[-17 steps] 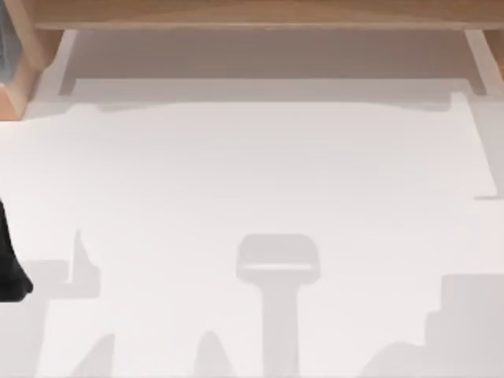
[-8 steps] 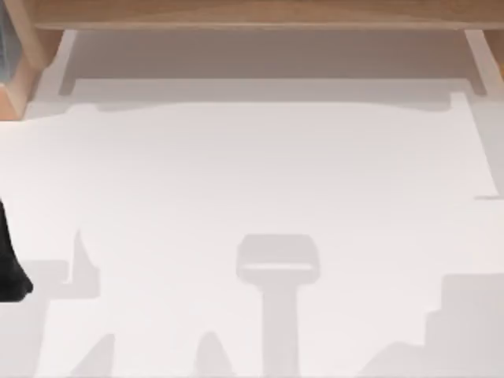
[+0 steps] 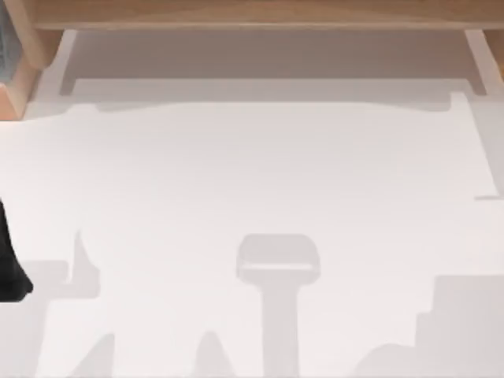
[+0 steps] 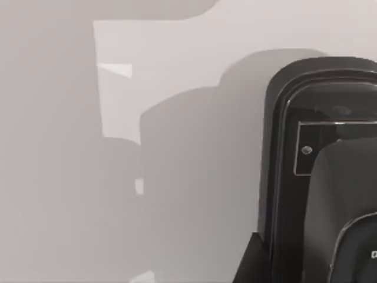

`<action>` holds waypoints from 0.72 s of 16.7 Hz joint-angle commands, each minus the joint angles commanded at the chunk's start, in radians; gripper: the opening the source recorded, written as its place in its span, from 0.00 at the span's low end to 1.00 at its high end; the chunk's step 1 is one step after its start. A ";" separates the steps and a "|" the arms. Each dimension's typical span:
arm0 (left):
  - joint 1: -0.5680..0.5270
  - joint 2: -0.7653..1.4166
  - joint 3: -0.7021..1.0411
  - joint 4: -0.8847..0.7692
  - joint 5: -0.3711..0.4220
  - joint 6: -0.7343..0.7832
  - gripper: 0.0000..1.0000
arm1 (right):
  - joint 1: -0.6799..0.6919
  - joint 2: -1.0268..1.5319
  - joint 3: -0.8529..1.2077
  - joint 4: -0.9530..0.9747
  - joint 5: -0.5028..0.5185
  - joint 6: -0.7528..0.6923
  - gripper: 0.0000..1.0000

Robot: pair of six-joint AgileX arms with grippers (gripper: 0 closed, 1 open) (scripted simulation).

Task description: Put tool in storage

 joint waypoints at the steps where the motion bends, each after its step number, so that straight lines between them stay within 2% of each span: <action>1: 0.000 0.000 0.000 0.000 0.000 0.000 1.00 | 0.000 -0.013 0.012 -0.027 0.000 0.000 0.00; 9: 0.000 0.000 0.000 0.000 0.000 0.000 1.00 | -0.001 -0.042 0.048 -0.075 0.001 -0.001 0.00; 12: 0.000 0.000 0.000 0.000 0.000 0.000 1.00 | -0.019 -0.066 0.141 -0.071 0.010 -0.001 0.00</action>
